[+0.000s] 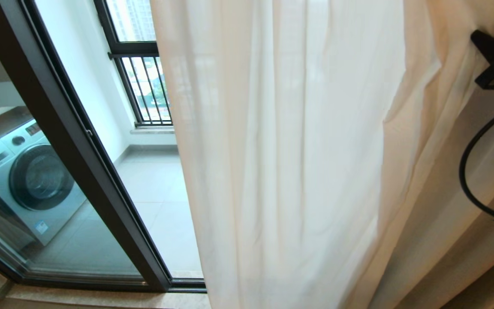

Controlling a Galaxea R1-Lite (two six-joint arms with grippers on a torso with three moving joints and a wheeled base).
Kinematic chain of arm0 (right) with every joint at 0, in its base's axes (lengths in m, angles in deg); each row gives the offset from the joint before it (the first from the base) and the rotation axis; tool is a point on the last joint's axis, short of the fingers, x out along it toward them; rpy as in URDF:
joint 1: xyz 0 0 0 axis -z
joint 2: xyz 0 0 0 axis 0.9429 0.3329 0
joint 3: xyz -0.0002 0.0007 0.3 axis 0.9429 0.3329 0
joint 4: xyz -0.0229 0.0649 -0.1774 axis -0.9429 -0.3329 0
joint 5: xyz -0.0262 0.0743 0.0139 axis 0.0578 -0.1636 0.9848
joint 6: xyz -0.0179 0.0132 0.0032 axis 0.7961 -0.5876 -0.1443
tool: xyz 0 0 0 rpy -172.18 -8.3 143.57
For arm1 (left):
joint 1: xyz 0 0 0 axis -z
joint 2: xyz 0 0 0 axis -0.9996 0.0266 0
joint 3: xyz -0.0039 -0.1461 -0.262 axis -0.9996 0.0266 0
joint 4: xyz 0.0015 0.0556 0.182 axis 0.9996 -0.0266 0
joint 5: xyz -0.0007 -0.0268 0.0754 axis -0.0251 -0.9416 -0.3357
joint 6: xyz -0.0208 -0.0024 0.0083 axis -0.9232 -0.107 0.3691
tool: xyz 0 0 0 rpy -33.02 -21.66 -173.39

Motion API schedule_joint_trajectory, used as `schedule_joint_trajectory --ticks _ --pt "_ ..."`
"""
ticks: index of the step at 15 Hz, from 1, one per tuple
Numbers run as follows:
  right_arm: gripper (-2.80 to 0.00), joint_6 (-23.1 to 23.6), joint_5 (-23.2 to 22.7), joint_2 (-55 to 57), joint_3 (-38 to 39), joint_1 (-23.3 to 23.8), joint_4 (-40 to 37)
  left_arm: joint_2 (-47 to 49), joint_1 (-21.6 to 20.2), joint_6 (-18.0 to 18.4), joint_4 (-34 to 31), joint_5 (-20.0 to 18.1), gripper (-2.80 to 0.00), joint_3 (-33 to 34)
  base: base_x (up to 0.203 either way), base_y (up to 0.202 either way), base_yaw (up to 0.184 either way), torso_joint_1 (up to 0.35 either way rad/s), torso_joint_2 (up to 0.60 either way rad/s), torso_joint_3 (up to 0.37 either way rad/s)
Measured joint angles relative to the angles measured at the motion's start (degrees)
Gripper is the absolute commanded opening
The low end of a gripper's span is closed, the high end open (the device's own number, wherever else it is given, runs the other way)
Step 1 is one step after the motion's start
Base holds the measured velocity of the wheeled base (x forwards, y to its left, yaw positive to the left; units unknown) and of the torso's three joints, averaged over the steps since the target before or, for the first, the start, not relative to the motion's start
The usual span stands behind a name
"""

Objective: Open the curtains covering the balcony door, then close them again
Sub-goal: Pull the inner curtains open on both sides

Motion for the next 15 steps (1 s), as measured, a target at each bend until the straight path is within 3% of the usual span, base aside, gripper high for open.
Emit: schedule_joint_trajectory --ticks 2,6,15 --pt "-2.80 0.0 2.8 -0.3 -0.5 1.8 -0.2 0.0 0.0 0.0 0.0 0.0 -2.80 0.0 0.000 0.000 0.000 0.000 0.00 0.000" --pt "-2.80 -0.1 3.3 -1.0 -1.1 9.1 -0.5 0.0 0.0 0.0 0.0 0.0 -2.80 0.0 0.000 0.000 0.000 0.000 0.00 0.000" --pt "-2.80 -0.2 2.9 -1.2 -6.4 33.4 -3.6 0.0 0.0 0.0 0.0 0.0 -2.80 0.0 0.000 0.000 0.000 0.000 0.00 0.000"
